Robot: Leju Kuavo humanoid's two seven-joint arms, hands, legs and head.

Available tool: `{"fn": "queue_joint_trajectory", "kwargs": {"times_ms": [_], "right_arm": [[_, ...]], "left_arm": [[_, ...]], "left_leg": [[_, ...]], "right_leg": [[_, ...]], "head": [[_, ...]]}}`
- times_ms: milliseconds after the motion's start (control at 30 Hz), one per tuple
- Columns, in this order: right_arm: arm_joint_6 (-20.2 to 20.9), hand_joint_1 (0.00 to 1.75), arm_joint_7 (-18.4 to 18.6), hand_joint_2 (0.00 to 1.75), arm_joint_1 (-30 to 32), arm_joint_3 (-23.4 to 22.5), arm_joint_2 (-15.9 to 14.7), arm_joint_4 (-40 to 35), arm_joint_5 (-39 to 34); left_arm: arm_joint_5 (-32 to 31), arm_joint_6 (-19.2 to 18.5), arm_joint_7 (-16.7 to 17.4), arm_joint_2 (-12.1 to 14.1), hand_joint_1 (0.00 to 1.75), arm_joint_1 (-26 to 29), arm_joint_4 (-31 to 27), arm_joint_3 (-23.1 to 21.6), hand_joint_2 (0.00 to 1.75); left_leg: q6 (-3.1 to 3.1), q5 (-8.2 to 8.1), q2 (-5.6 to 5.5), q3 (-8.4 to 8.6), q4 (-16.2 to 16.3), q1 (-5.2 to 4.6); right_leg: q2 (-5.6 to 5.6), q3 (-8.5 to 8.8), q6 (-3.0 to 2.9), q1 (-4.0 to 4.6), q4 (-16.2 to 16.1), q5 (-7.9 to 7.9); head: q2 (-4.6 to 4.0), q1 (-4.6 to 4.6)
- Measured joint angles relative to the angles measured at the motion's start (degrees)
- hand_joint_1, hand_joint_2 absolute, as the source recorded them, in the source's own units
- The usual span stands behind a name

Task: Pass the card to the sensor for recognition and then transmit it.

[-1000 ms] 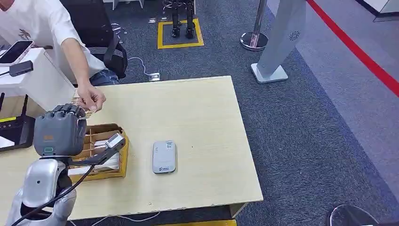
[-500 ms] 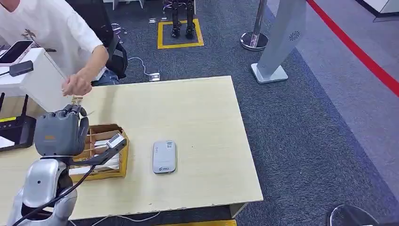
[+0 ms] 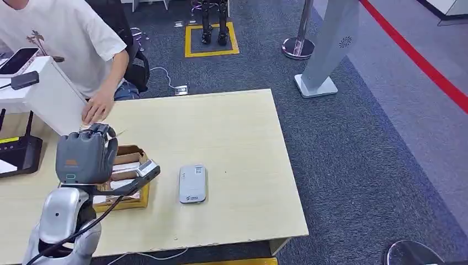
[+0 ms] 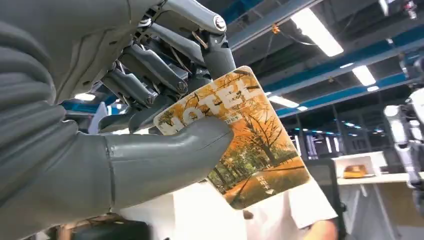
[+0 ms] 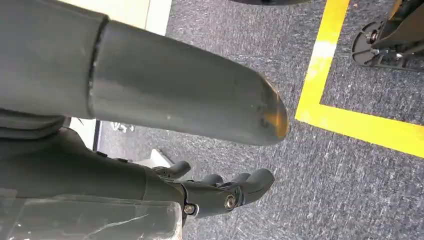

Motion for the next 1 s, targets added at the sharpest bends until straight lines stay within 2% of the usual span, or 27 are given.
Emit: {"fn": "queue_joint_trajectory", "kwargs": {"times_ms": [167,467,800,1000], "right_arm": [[0.0,0.0,0.04,0.0,-0.01,0.0,0.02,0.0,0.96],[0.18,0.0,0.26,0.0,-0.02,0.0,0.17,0.0,2.12],[0.66,0.0,0.85,0.0,-0.05,0.0,0.17,0.0,5.05],[0.88,0.0,0.94,0.0,-0.06,0.0,0.17,0.0,5.18]], "left_arm": [[0.02,1.94,-0.54,-2.79,1.75,1.12,2.31,-2.01,1.75],[0.54,2.73,-2.77,-7.02,1.75,2.62,6.33,-3.32,1.75],[1.29,4.19,-4.61,-13.22,1.75,2.11,16.1,-3.69,1.75],[1.44,4.3,-4.74,-15.17,1.75,1.06,20.09,-3.74,1.75]], "left_leg": [[0.01,0.0,0.0,0.0,0.0,0.0],[0.01,-0.01,-0.01,0.0,0.0,-0.01],[0.01,-0.01,-0.01,0.01,0.02,-0.01],[0.01,-0.01,0.0,0.0,0.02,-0.01]], "right_leg": [[0.0,0.0,0.0,0.0,0.0,0.0],[-0.01,0.0,0.0,-0.01,-0.01,0.0],[-0.02,0.01,0.01,-0.01,-0.01,0.01],[-0.01,0.01,0.01,-0.01,-0.01,0.02]], "head": [[0.0,0.0],[0.0,0.0],[0.0,0.02],[0.0,0.0]]}}
